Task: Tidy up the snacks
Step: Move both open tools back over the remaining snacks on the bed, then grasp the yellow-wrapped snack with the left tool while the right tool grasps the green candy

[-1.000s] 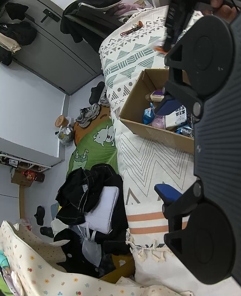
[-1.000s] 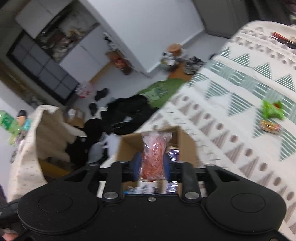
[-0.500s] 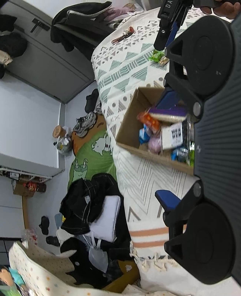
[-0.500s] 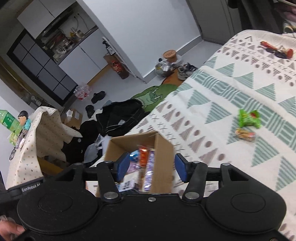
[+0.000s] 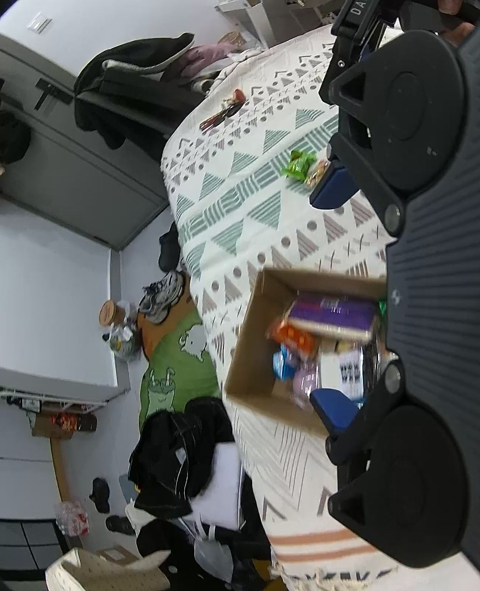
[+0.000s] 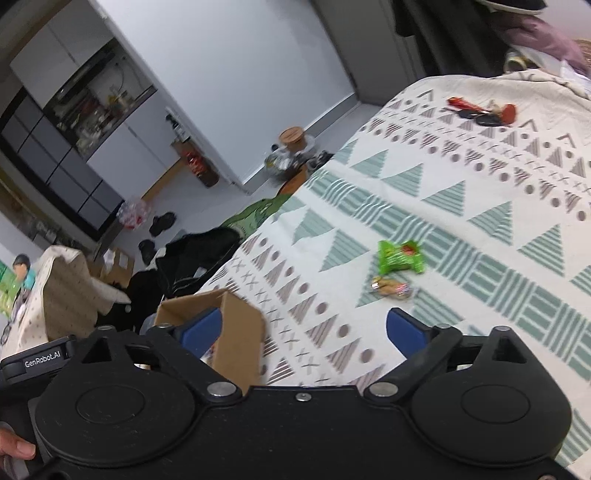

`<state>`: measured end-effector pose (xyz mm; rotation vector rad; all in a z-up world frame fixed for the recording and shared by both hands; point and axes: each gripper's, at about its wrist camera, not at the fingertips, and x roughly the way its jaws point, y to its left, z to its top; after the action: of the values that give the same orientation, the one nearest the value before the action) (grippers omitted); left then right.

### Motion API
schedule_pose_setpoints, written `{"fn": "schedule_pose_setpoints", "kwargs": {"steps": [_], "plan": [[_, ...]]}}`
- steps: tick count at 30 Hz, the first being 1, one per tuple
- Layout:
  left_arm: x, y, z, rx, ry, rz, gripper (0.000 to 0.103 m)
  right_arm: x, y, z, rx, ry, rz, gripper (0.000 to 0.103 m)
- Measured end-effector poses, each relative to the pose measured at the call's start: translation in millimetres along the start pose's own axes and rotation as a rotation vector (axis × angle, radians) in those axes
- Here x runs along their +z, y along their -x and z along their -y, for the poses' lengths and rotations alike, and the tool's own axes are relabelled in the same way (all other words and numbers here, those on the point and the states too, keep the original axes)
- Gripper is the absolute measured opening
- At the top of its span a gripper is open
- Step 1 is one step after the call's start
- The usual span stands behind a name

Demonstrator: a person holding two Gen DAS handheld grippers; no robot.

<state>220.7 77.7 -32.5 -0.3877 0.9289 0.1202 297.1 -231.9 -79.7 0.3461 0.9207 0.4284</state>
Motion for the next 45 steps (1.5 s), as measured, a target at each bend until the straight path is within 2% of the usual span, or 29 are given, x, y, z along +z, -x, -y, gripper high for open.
{"fn": "schedule_pose_setpoints", "kwargs": {"steps": [6,10,16,21,28,33,37,39,42,45], "plan": [[-2,-11,37,-0.016,-0.052,-0.003,0.103,2,2,32,-0.024,-0.020,0.022,0.103],[-3,-20,54,-0.027,-0.064,0.000,0.103,1,-2,54,-0.019,-0.025,0.041,0.103],[-5,-39,77,-0.026,-0.107,-0.007,0.103,-11,-8,96,0.010,-0.106,0.074,0.103],[-8,-58,93,-0.027,-0.137,-0.021,0.103,-8,-11,121,-0.004,-0.145,0.102,0.103],[-12,-84,118,-0.013,-0.164,-0.041,0.103,-1,-26,139,-0.002,-0.147,0.098,0.102],[-11,-104,132,-0.016,-0.156,-0.050,0.103,5,-46,142,0.030,-0.149,0.072,0.098],[-11,-126,142,-0.023,-0.163,-0.073,0.103,5,-65,146,0.055,-0.175,0.027,0.084],[-13,-139,146,-0.031,-0.161,-0.085,0.102,5,-74,150,0.049,-0.180,0.011,0.081],[-15,-158,149,-0.045,-0.134,-0.107,0.100,8,-82,156,0.033,-0.190,-0.001,0.080],[-16,-173,153,-0.045,-0.123,-0.110,0.093,9,-87,162,0.032,-0.202,-0.007,0.078]]}}
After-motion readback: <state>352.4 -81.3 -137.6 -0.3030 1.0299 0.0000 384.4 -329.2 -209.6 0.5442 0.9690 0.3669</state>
